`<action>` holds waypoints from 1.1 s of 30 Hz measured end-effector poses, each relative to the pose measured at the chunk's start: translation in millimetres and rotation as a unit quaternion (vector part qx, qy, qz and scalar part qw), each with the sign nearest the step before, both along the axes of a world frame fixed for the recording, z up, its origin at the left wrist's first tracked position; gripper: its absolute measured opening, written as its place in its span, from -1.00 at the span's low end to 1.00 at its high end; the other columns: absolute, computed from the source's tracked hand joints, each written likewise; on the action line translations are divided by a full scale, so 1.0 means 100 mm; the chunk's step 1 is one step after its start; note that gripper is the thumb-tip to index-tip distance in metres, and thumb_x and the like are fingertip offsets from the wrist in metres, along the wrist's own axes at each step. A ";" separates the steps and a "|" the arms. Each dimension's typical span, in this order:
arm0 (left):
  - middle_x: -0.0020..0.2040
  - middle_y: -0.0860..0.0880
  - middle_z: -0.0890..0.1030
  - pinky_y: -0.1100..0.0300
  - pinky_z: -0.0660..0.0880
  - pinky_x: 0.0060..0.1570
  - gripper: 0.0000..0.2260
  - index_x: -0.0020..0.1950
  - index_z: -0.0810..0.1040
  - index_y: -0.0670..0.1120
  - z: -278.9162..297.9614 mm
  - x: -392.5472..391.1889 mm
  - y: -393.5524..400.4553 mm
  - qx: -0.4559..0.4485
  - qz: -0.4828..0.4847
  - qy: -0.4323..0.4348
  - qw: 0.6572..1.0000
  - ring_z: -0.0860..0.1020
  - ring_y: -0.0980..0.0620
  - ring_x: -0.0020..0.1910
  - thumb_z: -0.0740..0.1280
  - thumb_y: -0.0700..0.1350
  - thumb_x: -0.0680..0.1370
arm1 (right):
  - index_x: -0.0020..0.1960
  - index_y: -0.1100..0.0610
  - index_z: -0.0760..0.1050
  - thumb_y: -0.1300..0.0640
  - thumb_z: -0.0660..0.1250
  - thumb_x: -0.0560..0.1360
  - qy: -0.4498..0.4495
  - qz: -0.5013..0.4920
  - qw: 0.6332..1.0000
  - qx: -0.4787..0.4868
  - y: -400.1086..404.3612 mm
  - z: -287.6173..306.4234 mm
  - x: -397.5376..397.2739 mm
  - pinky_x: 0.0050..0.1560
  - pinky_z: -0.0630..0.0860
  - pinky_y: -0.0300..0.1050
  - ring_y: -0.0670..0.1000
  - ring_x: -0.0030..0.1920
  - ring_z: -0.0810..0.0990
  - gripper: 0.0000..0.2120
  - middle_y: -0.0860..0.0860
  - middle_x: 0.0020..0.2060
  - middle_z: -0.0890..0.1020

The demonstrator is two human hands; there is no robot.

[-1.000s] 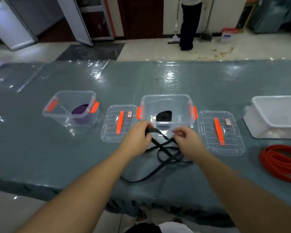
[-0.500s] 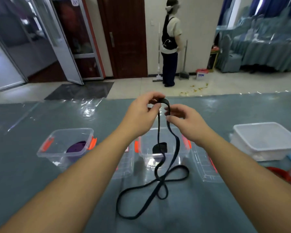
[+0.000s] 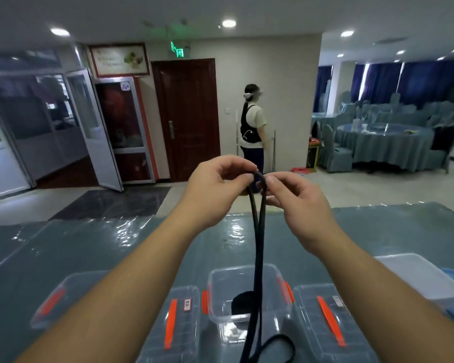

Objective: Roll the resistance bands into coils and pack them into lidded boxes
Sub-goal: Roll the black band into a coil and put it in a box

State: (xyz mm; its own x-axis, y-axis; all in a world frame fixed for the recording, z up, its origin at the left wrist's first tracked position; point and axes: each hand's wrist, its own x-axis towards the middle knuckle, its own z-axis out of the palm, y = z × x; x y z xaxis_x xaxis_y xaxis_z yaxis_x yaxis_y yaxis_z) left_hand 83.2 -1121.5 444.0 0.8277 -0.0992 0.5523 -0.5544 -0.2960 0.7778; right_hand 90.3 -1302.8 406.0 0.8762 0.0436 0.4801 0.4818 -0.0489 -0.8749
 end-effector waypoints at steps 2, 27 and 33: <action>-0.03 -0.06 0.76 0.16 0.69 -0.01 -0.87 0.12 0.71 -0.17 0.10 -0.03 -0.05 -0.014 -0.015 -0.006 1.000 0.74 0.04 -0.04 0.43 -0.29 0.60 | 0.12 0.01 0.70 0.04 0.25 0.71 0.019 0.033 0.999 0.021 0.02 0.12 0.00 0.21 0.65 0.09 0.05 0.09 0.74 -0.76 0.04 0.00 0.77; 0.00 0.29 0.63 0.29 0.58 0.07 -0.83 0.16 0.71 0.10 0.49 -0.01 0.03 0.319 0.065 -0.260 0.909 0.59 0.27 0.04 0.46 -0.08 0.59 | 0.02 0.05 0.67 0.04 0.25 0.70 0.033 0.123 0.990 -0.061 -0.21 0.45 -0.02 -0.26 0.44 -0.07 0.00 -0.31 0.45 -0.77 0.01 -0.33 0.52; -0.10 0.20 0.63 0.28 0.54 -0.09 -0.86 0.09 0.72 0.00 0.36 0.00 -0.08 0.189 0.150 -0.315 0.918 0.58 0.20 -0.10 0.51 -0.14 0.55 | 0.04 0.16 0.71 0.19 0.32 0.66 -0.001 0.103 0.994 0.039 -0.16 0.49 -0.06 -0.06 0.68 0.03 0.10 -0.20 0.70 -0.81 0.18 -0.15 0.74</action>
